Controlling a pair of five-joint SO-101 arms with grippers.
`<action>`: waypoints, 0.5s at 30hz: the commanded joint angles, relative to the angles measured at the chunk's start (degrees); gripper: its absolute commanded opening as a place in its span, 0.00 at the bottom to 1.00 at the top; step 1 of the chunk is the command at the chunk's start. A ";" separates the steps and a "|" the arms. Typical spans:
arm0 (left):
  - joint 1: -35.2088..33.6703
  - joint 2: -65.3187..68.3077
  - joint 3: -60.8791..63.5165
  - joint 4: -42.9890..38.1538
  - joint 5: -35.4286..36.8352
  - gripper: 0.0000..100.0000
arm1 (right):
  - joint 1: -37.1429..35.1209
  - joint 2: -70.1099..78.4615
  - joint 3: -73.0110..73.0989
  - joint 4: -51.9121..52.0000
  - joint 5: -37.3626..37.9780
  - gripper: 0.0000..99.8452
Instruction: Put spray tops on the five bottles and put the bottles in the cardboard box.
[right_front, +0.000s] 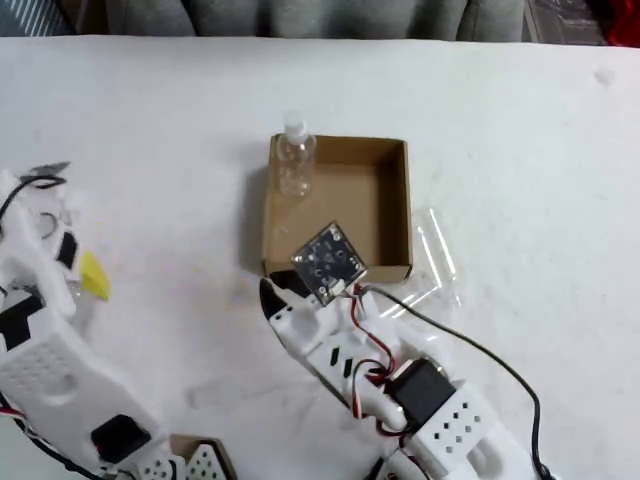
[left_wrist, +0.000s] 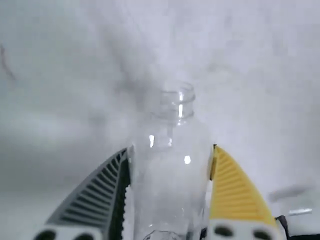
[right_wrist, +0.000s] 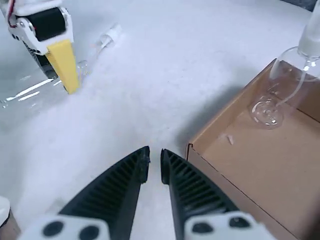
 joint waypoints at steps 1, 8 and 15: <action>-3.21 -7.34 -6.33 5.19 -7.74 0.02 | -0.13 0.31 -1.93 -0.31 0.53 0.01; -7.69 -13.41 -6.68 4.92 -8.53 0.02 | -0.13 0.31 -1.85 -0.31 0.53 0.01; -16.13 -18.59 -7.12 3.87 -8.62 0.02 | -1.89 0.31 0.70 -3.30 0.53 0.01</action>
